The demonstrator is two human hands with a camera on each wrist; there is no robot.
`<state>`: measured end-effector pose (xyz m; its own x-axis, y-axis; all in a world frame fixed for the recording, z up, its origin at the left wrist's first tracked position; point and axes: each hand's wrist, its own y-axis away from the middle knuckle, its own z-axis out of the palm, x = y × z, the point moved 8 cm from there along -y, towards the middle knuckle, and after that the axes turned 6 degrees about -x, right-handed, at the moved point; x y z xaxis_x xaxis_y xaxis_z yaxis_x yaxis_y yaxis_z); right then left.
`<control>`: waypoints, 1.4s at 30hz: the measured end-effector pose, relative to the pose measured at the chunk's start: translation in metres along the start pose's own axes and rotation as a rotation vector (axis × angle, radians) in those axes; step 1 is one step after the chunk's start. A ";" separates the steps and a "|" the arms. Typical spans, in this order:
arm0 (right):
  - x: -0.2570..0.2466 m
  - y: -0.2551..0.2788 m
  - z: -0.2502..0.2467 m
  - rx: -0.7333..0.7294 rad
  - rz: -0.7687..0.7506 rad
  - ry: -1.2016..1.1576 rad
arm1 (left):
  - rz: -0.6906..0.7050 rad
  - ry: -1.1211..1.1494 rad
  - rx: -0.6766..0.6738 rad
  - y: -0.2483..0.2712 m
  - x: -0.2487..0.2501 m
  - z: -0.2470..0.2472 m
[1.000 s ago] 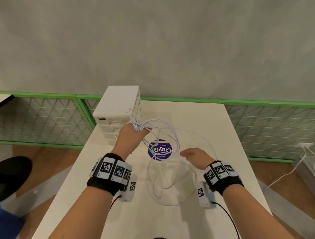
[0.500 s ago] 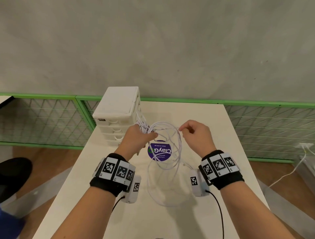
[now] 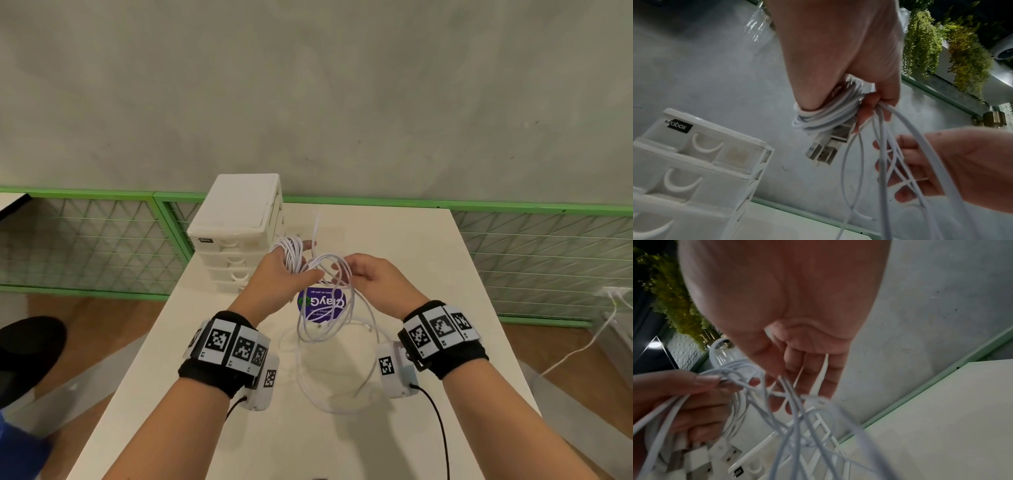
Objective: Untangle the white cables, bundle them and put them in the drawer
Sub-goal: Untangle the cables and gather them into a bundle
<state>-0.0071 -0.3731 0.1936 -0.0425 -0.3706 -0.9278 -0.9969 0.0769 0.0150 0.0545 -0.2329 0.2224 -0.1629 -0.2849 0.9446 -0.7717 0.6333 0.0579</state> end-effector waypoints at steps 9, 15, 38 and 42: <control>-0.028 -0.002 0.007 0.031 -0.038 -0.114 | 0.083 -0.248 -0.159 -0.005 0.004 0.023; -0.026 -0.001 -0.001 0.195 -0.089 -0.048 | 0.074 -0.339 -0.097 -0.006 -0.003 0.020; 0.104 0.078 -0.124 0.978 0.284 -0.845 | -0.245 -0.382 0.423 0.007 -0.086 -0.093; 0.143 0.084 -0.134 0.921 0.570 -0.325 | -0.165 -0.393 0.359 0.006 -0.064 -0.081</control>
<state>-0.1058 -0.5432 0.1119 -0.3226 0.1846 -0.9284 -0.4035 0.8604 0.3113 0.1106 -0.1526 0.1880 -0.1860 -0.6503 0.7365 -0.9563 0.2920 0.0162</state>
